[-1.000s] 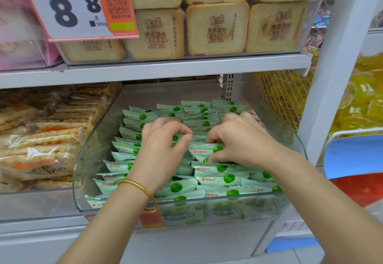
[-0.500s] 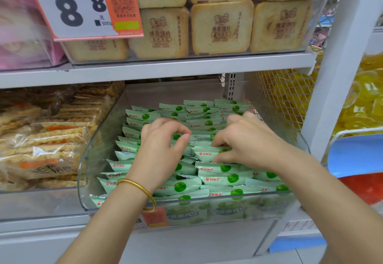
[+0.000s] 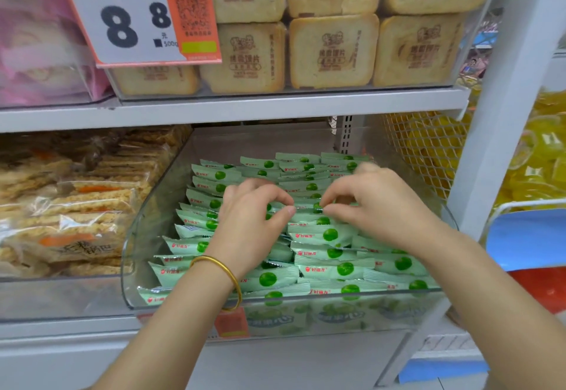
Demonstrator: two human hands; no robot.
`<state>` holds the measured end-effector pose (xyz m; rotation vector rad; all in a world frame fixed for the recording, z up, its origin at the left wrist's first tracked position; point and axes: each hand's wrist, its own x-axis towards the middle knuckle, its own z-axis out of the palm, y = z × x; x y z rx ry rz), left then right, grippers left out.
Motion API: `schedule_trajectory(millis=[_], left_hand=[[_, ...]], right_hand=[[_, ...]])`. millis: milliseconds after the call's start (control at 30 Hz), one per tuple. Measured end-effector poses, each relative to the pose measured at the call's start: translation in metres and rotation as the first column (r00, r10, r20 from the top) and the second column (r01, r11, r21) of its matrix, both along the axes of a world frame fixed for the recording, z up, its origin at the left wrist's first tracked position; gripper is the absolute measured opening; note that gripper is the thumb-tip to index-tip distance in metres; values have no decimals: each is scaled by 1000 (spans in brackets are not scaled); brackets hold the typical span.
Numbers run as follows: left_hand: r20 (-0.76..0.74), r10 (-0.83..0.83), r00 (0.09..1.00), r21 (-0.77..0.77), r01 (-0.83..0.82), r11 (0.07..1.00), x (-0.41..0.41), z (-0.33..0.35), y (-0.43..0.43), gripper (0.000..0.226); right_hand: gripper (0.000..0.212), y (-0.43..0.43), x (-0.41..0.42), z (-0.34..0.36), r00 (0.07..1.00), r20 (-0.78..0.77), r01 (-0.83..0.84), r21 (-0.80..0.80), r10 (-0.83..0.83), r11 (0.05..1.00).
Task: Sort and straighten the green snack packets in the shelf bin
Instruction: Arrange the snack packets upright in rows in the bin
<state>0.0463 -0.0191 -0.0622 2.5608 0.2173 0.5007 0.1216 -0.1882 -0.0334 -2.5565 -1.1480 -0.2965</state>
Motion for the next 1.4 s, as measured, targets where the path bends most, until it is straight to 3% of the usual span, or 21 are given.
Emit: schedule_trajectory(millis=[67, 233, 367, 467, 567, 667, 767, 833, 933, 1067, 1300, 1400], left_hand=[[-32, 8, 999, 14, -7, 1000, 2, 0, 0, 17], [-104, 18, 994, 32, -15, 999, 2, 1, 0, 24], [-156, 28, 987, 52, -20, 998, 3, 0, 1, 29], [-146, 36, 989, 69, -26, 997, 4, -2, 1, 40], [-96, 54, 994, 59, -48, 997, 4, 0, 1, 54], [66, -1, 998, -33, 3, 999, 1, 5, -1, 36], [170, -12, 985, -285, 61, 956, -5, 12, -3, 16], [227, -5, 974, -454, 110, 884, -10, 17, -3, 14], [273, 37, 961, -520, 115, 846, -16, 19, -1, 13], [263, 48, 963, -585, 120, 802, -18, 15, 6, 20], [275, -55, 960, -589, 213, 780, -27, 20, 7, 21], [227, -177, 958, -495, 270, 826, -31, 22, 4, 41]], right_hand=[[14, 3, 2, -1, 997, 31, 65, 88, -68, 994], [18, 18, 2, -12, 998, 24, 64, -102, -62, 993], [19, 20, 4, -13, 999, 25, 43, -126, -40, 991], [10, 20, 3, -15, 1000, 13, 21, 94, -22, 995], [6, 15, 3, -13, 999, -49, 39, 341, -23, 939], [5, 11, -3, -9, 988, -144, 39, 570, 53, 820], [14, 8, -8, -5, 970, -191, 29, 710, 153, 704], [26, 5, -10, -4, 951, -208, 8, 755, 228, 655], [44, 0, -13, -7, 897, -265, -22, 773, 353, 634], [34, 4, -12, -10, 849, -302, -48, 773, 433, 633], [35, 9, -14, -5, 776, -344, 78, 884, 529, 461], [35, 13, -12, -8, 752, -379, 179, 905, 539, 387]])
